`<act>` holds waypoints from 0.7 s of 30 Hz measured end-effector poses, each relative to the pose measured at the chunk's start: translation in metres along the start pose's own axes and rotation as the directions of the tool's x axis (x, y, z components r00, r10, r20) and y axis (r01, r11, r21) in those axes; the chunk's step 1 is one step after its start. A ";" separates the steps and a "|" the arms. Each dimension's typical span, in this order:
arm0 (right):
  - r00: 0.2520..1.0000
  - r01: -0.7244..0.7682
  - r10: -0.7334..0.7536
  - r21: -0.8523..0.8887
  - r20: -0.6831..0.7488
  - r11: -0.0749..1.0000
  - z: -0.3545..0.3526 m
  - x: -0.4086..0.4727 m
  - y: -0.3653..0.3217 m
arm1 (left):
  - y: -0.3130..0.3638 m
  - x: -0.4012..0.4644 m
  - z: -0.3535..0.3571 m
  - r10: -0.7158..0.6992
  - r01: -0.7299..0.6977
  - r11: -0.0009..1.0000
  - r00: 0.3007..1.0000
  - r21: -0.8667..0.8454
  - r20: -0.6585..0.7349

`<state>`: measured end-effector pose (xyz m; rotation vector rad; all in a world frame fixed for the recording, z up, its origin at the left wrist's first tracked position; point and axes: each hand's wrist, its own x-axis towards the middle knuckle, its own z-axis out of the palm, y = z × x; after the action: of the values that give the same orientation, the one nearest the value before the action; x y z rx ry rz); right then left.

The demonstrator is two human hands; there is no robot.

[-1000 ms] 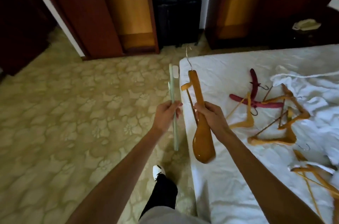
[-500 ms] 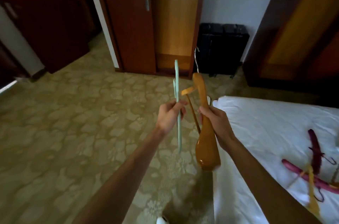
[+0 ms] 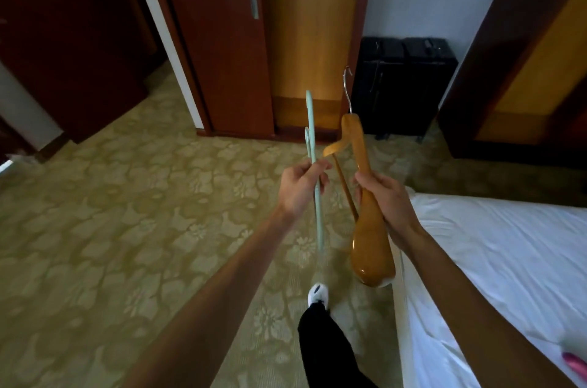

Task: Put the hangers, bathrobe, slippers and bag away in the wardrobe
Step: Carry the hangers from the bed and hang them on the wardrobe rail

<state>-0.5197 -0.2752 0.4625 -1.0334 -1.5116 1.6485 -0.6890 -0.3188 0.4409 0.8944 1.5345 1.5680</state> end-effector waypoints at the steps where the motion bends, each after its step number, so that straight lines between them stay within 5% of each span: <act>1: 1.000 0.003 -0.003 0.008 0.002 1.000 0.002 0.026 -0.003 | 0.001 0.027 -0.001 0.007 -0.007 1.000 1.000 0.007 0.006; 21: 0.986 0.121 -0.120 -0.009 0.115 0.993 0.089 0.534 -0.093 | 0.054 0.513 -0.083 0.082 -0.083 0.997 0.992 -0.002 -0.096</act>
<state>-0.8504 0.1623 0.4956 -0.8506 -1.6308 1.6369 -1.0061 0.0942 0.4796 0.9009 1.5768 1.6957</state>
